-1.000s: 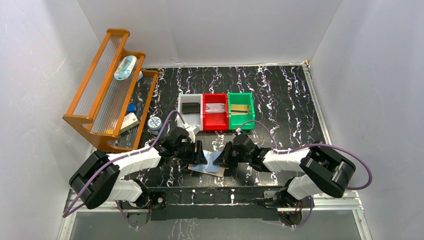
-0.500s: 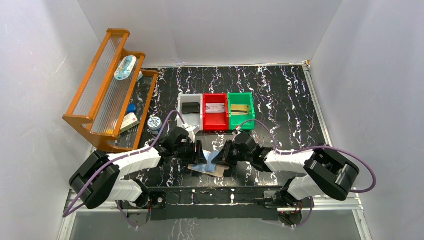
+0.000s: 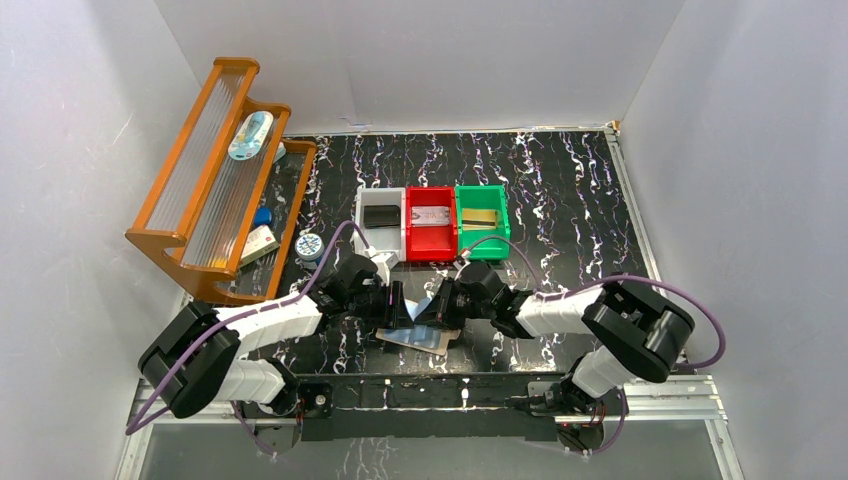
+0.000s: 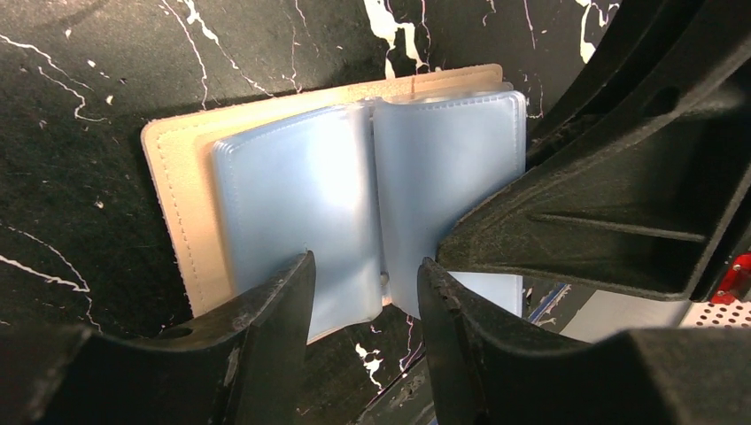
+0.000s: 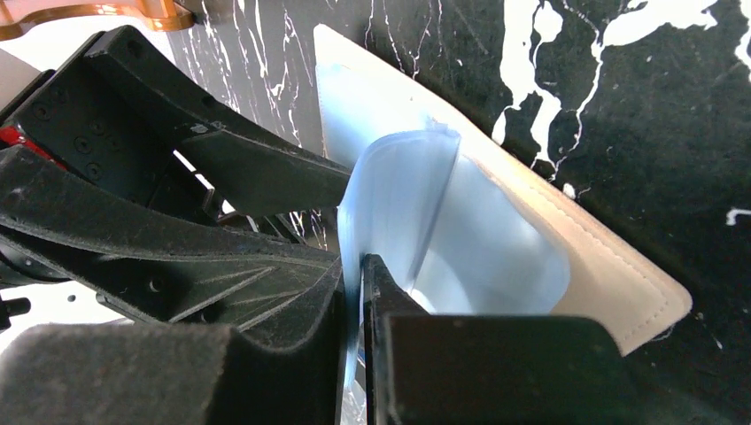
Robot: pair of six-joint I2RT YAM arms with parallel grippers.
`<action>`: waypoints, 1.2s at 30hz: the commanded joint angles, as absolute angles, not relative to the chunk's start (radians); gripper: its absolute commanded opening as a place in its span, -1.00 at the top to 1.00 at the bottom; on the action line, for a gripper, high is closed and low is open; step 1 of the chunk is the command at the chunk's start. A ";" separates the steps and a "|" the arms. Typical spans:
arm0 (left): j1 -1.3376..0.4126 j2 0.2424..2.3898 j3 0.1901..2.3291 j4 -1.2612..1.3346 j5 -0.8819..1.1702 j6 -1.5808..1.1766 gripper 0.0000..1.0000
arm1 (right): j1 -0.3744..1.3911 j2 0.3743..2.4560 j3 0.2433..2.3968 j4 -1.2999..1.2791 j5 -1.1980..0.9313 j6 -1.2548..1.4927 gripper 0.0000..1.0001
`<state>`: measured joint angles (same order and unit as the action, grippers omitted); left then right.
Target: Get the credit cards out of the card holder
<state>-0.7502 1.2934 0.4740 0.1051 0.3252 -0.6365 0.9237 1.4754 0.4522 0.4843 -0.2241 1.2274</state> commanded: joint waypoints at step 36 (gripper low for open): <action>-0.760 1.295 0.540 -0.048 0.282 -0.590 -0.20 | 0.920 1.405 0.617 0.029 -0.085 1.065 0.19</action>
